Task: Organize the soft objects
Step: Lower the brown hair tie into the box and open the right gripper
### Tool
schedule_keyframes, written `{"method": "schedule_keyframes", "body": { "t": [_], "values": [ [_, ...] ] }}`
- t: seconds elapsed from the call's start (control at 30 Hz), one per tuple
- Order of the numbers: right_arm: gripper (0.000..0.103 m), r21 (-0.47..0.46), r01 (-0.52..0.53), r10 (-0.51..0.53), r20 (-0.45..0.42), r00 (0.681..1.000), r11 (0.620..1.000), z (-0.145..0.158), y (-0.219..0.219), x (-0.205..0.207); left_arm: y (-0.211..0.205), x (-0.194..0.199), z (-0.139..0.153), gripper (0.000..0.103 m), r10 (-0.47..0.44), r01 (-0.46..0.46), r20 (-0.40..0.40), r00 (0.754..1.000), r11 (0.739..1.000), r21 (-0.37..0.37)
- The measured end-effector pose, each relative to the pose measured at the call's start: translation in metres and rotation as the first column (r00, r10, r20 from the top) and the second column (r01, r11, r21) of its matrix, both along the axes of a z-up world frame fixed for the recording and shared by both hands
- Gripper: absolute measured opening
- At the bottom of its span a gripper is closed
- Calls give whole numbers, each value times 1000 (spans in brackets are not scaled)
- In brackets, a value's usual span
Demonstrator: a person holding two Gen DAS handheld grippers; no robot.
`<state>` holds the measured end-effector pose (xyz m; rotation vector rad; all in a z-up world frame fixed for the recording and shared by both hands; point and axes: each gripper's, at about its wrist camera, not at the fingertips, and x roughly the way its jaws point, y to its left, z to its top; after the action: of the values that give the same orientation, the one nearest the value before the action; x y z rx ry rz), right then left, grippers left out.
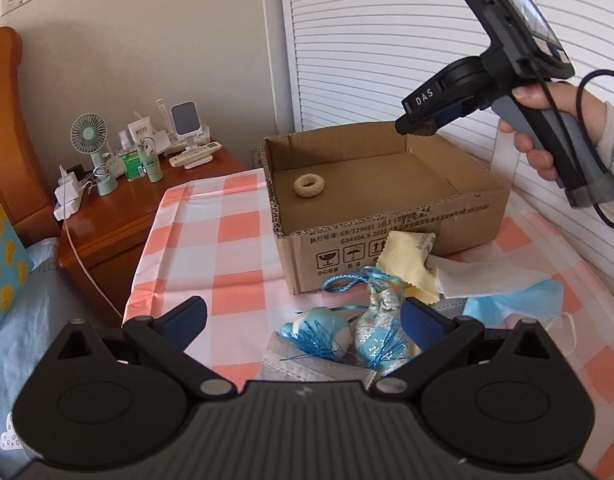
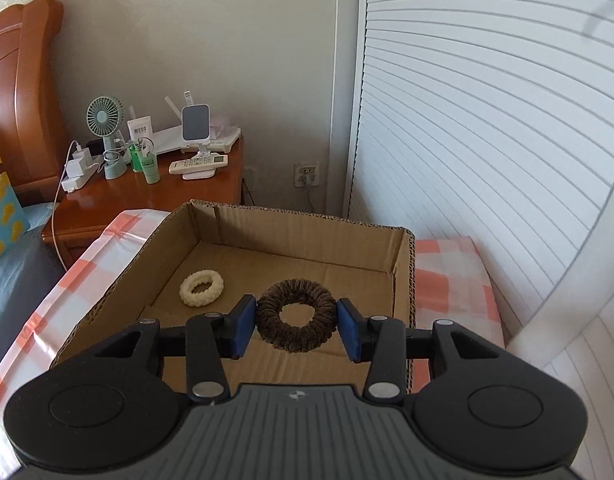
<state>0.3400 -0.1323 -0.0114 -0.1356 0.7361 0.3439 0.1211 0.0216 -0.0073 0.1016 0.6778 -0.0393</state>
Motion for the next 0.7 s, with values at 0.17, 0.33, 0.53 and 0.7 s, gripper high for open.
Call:
{"method": "schedule_keyframes", "body": {
  "t": [0.17,0.33,0.53,0.7],
  "values": [
    [94,5,43,-43,5,999,999,-2,5,31,4,-1,-4,102,16,-16,-27,1000,1000,-16],
    [103,37,71,-73,37,997,997,6,-6,17,5,-5,-6,102,24,-24,-33,999,1000,-7],
    [103,35,82,-83,51,995,996,16,-17,-19,8,-15,-5,102,27,-27,-26,999,1000,-11],
    [103,21,100,-101,50,994,995,15,-26,-51,6,-24,-4,102,10,-10,-20,1000,1000,-20]
  ]
}}
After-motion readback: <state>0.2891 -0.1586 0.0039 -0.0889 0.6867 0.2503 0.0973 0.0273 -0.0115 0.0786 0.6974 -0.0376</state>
